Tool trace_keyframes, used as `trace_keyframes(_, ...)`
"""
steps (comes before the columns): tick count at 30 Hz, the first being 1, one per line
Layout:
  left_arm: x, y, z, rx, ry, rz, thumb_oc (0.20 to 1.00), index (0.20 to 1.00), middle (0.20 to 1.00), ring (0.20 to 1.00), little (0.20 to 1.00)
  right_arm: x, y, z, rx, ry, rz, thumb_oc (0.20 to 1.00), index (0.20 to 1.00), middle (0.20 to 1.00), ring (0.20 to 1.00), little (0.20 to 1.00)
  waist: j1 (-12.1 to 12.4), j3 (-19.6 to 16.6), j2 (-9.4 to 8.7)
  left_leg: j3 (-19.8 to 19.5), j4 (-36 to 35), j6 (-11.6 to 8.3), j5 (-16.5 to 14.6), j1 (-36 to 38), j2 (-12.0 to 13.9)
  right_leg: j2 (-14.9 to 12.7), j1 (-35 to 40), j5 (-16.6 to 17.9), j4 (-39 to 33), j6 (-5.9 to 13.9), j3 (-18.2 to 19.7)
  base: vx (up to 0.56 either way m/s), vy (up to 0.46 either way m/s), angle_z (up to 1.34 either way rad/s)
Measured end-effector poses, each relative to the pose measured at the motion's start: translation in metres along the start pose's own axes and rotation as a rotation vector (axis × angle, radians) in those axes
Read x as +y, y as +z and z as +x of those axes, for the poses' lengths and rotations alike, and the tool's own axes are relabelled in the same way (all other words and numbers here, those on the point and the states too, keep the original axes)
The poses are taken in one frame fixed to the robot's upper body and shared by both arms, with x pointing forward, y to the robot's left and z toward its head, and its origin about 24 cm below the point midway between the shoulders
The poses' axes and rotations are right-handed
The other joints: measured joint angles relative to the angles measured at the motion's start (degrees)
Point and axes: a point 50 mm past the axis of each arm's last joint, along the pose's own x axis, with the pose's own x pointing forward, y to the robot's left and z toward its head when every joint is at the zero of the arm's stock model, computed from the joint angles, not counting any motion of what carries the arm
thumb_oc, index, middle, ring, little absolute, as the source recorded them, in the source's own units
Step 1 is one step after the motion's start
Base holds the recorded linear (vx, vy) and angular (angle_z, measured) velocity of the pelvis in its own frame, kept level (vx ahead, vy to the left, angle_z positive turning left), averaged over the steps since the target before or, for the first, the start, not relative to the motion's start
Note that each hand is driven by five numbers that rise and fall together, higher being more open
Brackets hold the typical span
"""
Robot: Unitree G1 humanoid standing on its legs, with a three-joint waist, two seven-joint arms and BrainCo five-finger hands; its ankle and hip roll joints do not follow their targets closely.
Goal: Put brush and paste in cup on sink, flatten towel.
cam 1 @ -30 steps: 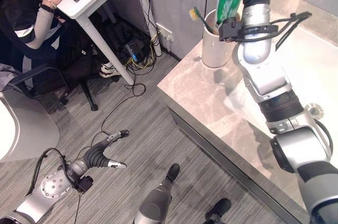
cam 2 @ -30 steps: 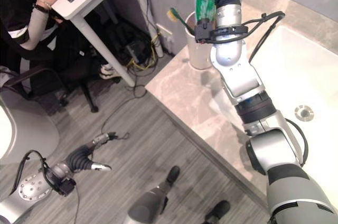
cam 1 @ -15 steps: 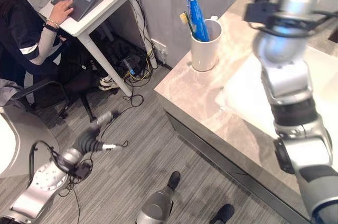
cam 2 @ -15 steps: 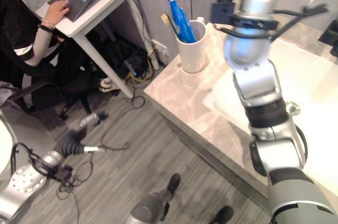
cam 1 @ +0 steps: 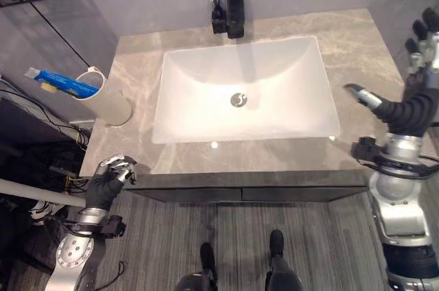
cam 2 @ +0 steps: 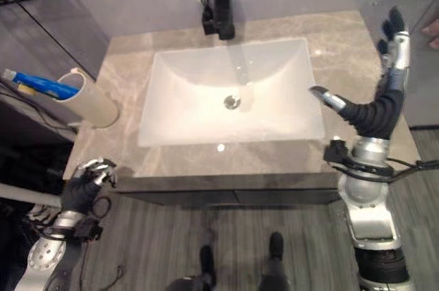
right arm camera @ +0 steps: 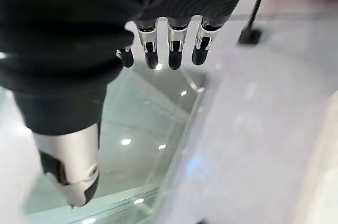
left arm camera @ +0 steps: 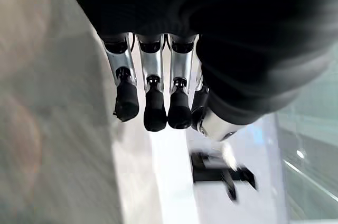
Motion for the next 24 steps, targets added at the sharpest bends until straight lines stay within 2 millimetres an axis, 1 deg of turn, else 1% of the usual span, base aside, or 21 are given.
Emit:
trace_keyframes(1, 0.01, 0.005, -0.001, -0.019, 0.051, 0.014, 0.2, 0.2, 0.2, 0.2, 0.2, -0.017, -0.004, -0.004, 0.026, -0.048, -0.05, 1.0, 1.0, 1.0, 1.0, 1.0, 0.05, 0.51, -0.46, -0.01, 0.0, -0.03, 0.05, -0.53, 0.03, 0.04, -0.52, 0.13, 0.0, -0.09, -0.01, 0.04, 0.011, -0.01)
trace_keyframes(2, 0.018, 0.007, -0.003, -0.025, 0.092, 0.032, 0.2, 0.2, 0.2, 0.2, 0.2, -0.029, -0.008, -0.004, 0.041, -0.094, -0.074, 1.0, 1.0, 1.0, 1.0, 1.0, -0.43, 0.69, -0.77, 0.01, 0.01, -0.04, 0.08, -1.01, 0.06, 0.1, -1.02, 0.43, 0.02, 0.18, 0.0, 0.07, 0.015, -0.01)
trace_keyframes(3, 0.022, 0.009, -0.005, -0.027, 0.113, 0.05, 0.2, 0.2, 0.2, 0.2, 0.2, -0.038, -0.009, -0.003, 0.046, -0.127, -0.093, 1.0, 1.0, 1.0, 1.0, 1.0, -0.71, 0.81, -0.92, 0.05, 0.01, -0.04, 0.08, -1.12, 0.04, 0.1, -1.15, 0.57, 0.02, 0.02, 0.01, 0.05, 0.012, -0.01)
trace_keyframes(4, 0.027, 0.012, -0.003, -0.049, 0.132, 0.077, 0.2, 0.2, 0.2, 0.2, 0.2, -0.059, -0.013, -0.004, 0.054, -0.203, -0.165, 1.0, 1.0, 1.0, 1.0, 1.0, -0.75, 0.95, -1.15, 0.07, -0.01, 0.0, 0.02, -1.13, 0.04, 0.1, -1.1, 0.5, 0.02, -0.02, 0.03, 0.04, 0.008, -0.02)
trace_keyframes(6, 0.034, 0.014, -0.005, -0.067, 0.178, 0.088, 0.2, 0.2, 0.2, 0.2, 0.2, -0.077, -0.018, -0.006, 0.071, -0.305, -0.209, 1.0, 1.0, 1.0, 1.0, 1.0, -1.21, 1.17, -1.51, 0.24, -0.02, -0.02, -0.11, -1.16, 0.04, 0.12, -1.28, 0.52, 0.2, -0.03, 0.1, 0.02, 0.001, -0.01)
trace_keyframes(8, 0.035, 0.014, -0.002, -0.072, 0.187, 0.092, 0.2, 0.2, 0.2, 0.2, 0.2, -0.087, -0.03, -0.011, 0.121, -0.351, -0.251, 1.0, 1.0, 1.0, 1.0, 1.0, -1.66, 1.34, -1.82, 0.26, -0.02, 0.03, -0.26, -1.3, 0.04, 0.14, -1.4, 0.52, 0.33, -0.03, 0.13, 0.05, -0.011, 0.0)
trace_keyframes(10, 0.036, 0.017, 0.001, -0.093, 0.196, 0.11, 0.2, 0.2, 0.2, 0.2, 0.2, -0.108, -0.047, -0.023, 0.211, -0.44, -0.319, 1.0, 1.0, 1.0, 1.0, 1.0, -1.61, 1.35, -2.27, 0.23, -0.01, 0.07, -0.3, -2.19, 0.01, 0.09, -2.25, 0.53, 0.41, -0.03, 0.1, 0.04, -0.007, 0.03)
trace_keyframes(11, 0.036, 0.019, 0.005, -0.112, 0.21, 0.109, 0.2, 0.2, 0.2, 0.2, 0.2, -0.124, -0.058, -0.037, 0.288, -0.5, -0.379, 1.0, 1.0, 1.0, 1.0, 1.0, -1.61, 1.35, -2.32, 0.04, 0.0, 0.08, -0.29, -2.81, -0.01, 0.14, -2.76, 0.67, 0.49, -0.08, 0.14, 0.02, -0.001, 0.04)
trace_keyframes(12, 0.037, 0.02, 0.006, -0.12, 0.219, 0.109, 0.2, 0.2, 0.2, 0.2, 0.2, -0.127, -0.061, -0.04, 0.305, -0.522, -0.389, 1.0, 1.0, 1.0, 1.0, 1.0, -1.39, 1.34, -2.25, 0.01, 0.0, 0.09, -0.27, -3.05, -0.02, 0.11, -3.0, 0.73, 0.5, -0.11, 0.12, 0.0, 0.0, 0.0)
trace_keyframes(13, 0.039, 0.021, 0.01, -0.134, 0.232, 0.106, 0.2, 0.2, 0.2, 0.2, 0.2, -0.137, -0.074, -0.056, 0.385, -0.549, -0.433, 1.0, 1.0, 1.0, 1.0, 1.0, -2.02, 1.37, -2.31, 0.0, -0.01, 0.09, -0.29, -3.16, -0.02, 0.14, -3.1, 0.74, 0.5, -0.13, 0.13, 0.0, 0.0, 0.0)
trace_keyframes(14, 0.039, 0.022, 0.012, -0.14, 0.234, 0.104, 0.2, 0.2, 0.2, 0.2, 0.2, -0.14, -0.081, -0.063, 0.435, -0.573, -0.449, 1.0, 1.0, 1.0, 1.0, 1.0, -2.03, 1.37, -2.33, 0.03, -0.01, 0.13, -0.34, -3.17, -0.01, 0.14, -3.11, 0.71, 0.49, -0.11, 0.13, 0.0, 0.0, 0.0)
trace_keyframes(15, 0.039, 0.022, 0.012, -0.142, 0.235, 0.104, 0.2, 0.2, 0.2, 0.2, 0.2, -0.142, -0.085, -0.067, 0.466, -0.591, -0.45, 1.0, 1.0, 1.0, 1.0, 1.0, -2.15, 1.37, -2.32, 0.12, -0.01, 0.16, -0.36, -3.19, -0.03, 0.1, -3.18, 0.69, 0.49, -0.07, 0.16, 0.02, 0.005, -0.06)
trace_keyframes(16, 0.04, 0.022, 0.013, -0.145, 0.237, 0.107, 0.2, 0.2, 0.2, 0.2, 0.2, -0.147, -0.09, -0.078, 0.514, -0.594, -0.483, 1.0, 1.0, 1.0, 1.0, 1.0, -2.5, 1.37, -2.32, 0.42, -0.02, 0.17, -0.45, -3.23, -0.11, 0.1, -3.45, 0.64, 0.49, -0.01, 0.41, 0.02, 0.011, -0.08)
trace_keyframes(17, 0.041, 0.022, 0.014, -0.149, 0.244, 0.107, 0.2, 0.2, 0.2, 0.2, 0.2, -0.148, -0.092, -0.081, 0.534, -0.602, -0.488, 1.0, 1.0, 1.0, 1.0, 1.0, -2.42, 1.37, -2.32, 0.61, -0.01, 0.16, -0.45, -3.29, -0.1, 0.1, -3.63, 0.63, 0.49, 0.01, 0.5, 0.03, 0.012, -0.16)
trace_keyframes(18, 0.044, 0.023, 0.015, -0.158, 0.261, 0.109, 0.2, 0.2, 0.2, 0.2, 0.2, -0.153, -0.098, -0.093, 0.59, -0.616, -0.508, 1.0, 1.0, 1.0, 1.0, 1.0, -2.26, 1.38, -2.54, 1.25, -0.01, 0.15, -0.47, -3.4, -0.1, 0.15, -4.06, 0.68, 0.49, -0.01, 1.15, 0.01, 0.017, -0.16)
trace_keyframes(20, 0.048, 0.022, 0.017, -0.159, 0.285, 0.11, 0.2, 0.2, 0.2, 0.2, 0.2, -0.157, -0.107, -0.109, 0.672, -0.638, -0.517, 1.0, 1.0, 1.0, 1.0, 1.0, -2.44, 1.33, -2.73, 1.66, -0.02, 0.14, -0.57, -3.4, -0.15, 0.22, -4.43, 0.7, 0.49, 0.01, 1.56, 0.01, 0.015, -0.14)
trace_keyframes(21, 0.049, 0.024, 0.02, -0.173, 0.302, 0.104, 0.2, 0.2, 0.2, 0.2, 0.2, -0.162, -0.117, -0.131, 0.78, -0.674, -0.528, 1.0, 1.0, 1.0, 1.0, 1.0, -2.5, 1.27, -2.94, 1.74, -0.02, 0.14, -0.57, -3.76, -0.17, 0.2, -4.83, 0.64, 0.48, 0.09, 1.71, 0.02, 0.01, -0.07)
trace_keyframes(22, 0.049, 0.026, 0.021, -0.183, 0.309, 0.103, 0.2, 0.2, 0.2, 0.2, 0.2, -0.165, -0.121, -0.142, 0.838, -0.693, -0.532, 1.0, 1.0, 1.0, 1.0, 1.0, -2.44, 1.29, -2.99, 1.84, -0.02, 0.15, -0.56, -4.16, -0.23, 0.14, -5.29, 0.65, 0.48, 0.17, 1.83, 0.01, 0.01, -0.05)
trace_keyframes(23, 0.05, 0.027, 0.021, -0.186, 0.314, 0.103, 0.2, 0.2, 0.2, 0.2, 0.2, -0.165, -0.122, -0.146, 0.861, -0.704, -0.527, 1.0, 1.0, 1.0, 1.0, 1.0, -2.53, 1.29, -3.0, 2.06, -0.01, 0.16, -0.55, -4.32, -0.26, 0.13, -5.58, 0.72, 0.48, 0.2, 2.02, 0.02, 0.019, -0.12)
trace_keyframes(24, 0.051, 0.027, 0.022, -0.19, 0.326, 0.096, 0.2, 0.2, 0.2, 0.2, 0.2, -0.165, -0.125, -0.159, 0.908, -0.73, -0.509, 1.0, 1.0, 1.0, 1.0, 1.0, -2.82, 1.24, -3.18, 2.52, -0.01, 0.16, -0.55, -4.42, -0.28, 0.21, -5.96, 1.0, 0.48, -0.03, 2.57, 0.0, 0.014, -0.11)
